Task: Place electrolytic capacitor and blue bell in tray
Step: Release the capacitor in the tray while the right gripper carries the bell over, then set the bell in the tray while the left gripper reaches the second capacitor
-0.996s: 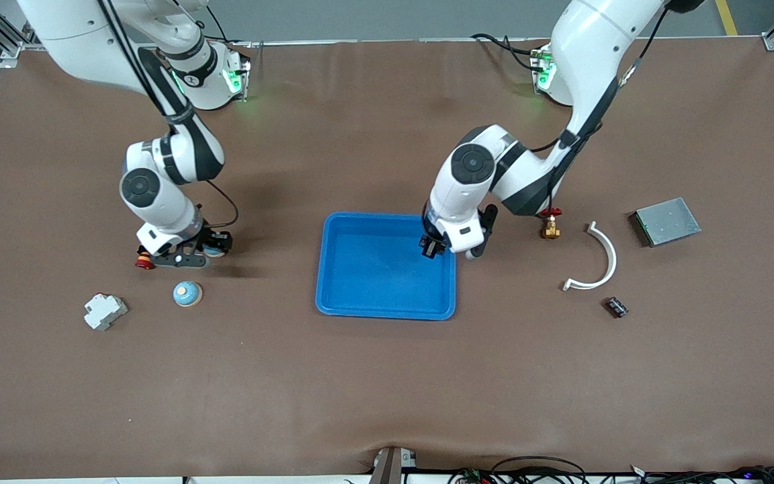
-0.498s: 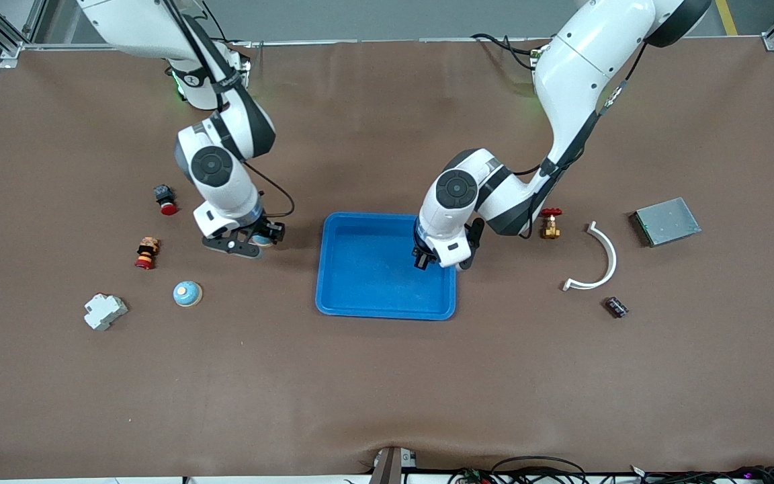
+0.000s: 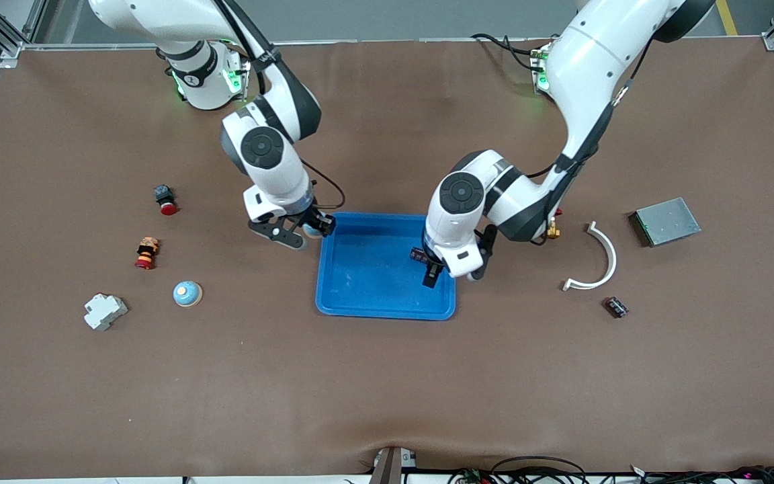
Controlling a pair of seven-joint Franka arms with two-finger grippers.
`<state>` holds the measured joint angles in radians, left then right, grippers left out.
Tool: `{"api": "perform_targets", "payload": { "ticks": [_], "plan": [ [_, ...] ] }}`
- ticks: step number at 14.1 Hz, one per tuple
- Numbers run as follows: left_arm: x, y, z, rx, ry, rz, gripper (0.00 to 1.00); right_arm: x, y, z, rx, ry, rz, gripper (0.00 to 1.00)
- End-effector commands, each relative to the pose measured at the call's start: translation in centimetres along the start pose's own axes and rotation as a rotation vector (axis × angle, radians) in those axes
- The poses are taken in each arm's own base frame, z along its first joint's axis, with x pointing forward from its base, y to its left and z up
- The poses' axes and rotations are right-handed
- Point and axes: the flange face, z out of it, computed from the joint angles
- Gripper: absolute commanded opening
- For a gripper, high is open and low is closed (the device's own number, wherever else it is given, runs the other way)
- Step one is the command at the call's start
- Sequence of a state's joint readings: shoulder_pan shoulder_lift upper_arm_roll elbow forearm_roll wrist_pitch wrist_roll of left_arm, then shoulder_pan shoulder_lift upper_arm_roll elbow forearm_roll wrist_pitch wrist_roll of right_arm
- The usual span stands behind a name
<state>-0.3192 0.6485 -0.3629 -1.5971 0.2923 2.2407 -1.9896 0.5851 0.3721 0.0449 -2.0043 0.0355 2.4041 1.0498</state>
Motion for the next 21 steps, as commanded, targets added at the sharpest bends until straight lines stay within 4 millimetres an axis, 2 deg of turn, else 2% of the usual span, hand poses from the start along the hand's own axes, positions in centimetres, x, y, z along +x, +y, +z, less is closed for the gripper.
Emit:
{"api": "perform_targets", "payload": {
  "ticks": [1,4,7,10,13,16,18,19,21],
  "plan": [
    [5.0,0.2,-4.2,0.018,0.063,0.047,1.00,0.0,-3.3,2.3,-0.002,-0.012,0.066,0.00],
    [10.9,0.2,-5.3,0.076,0.077,0.108,1.00,-1.1,-5.9,4.3,-0.003,-0.011,0.099,0.00],
    [15.2,0.3,-5.3,0.085,0.072,0.139,1.00,-1.9,-7.3,6.2,-0.008,-0.010,0.105,0.00],
    [22.1,-0.8,-3.6,0.132,0.062,0.187,1.00,-2.7,-7.9,8.1,-0.022,-0.004,0.112,0.00],
    [28.5,-1.6,-1.7,0.153,0.044,0.219,1.00,-2.7,-7.9,8.6,-0.026,0.009,0.109,0.00],
    [31.5,-1.9,0.1,0.151,0.082,0.221,1.00,-2.4,-7.7,9.0,-0.033,0.014,0.106,0.00],
    [33.1,-2.0,1.2,0.141,0.102,0.251,1.00,-2.2,-7.7,9.1,-0.035,0.020,0.113,0.99],
    [34.0,-2.1,1.8,0.127,0.099,0.264,1.00,-2.2,-7.8,8.9,-0.040,0.025,0.108,1.00],
    [36.6,-2.6,2.7,0.121,0.111,0.295,1.00,-1.1,-8.4,7.0,-0.071,0.039,0.084,1.00]
  ]
}}
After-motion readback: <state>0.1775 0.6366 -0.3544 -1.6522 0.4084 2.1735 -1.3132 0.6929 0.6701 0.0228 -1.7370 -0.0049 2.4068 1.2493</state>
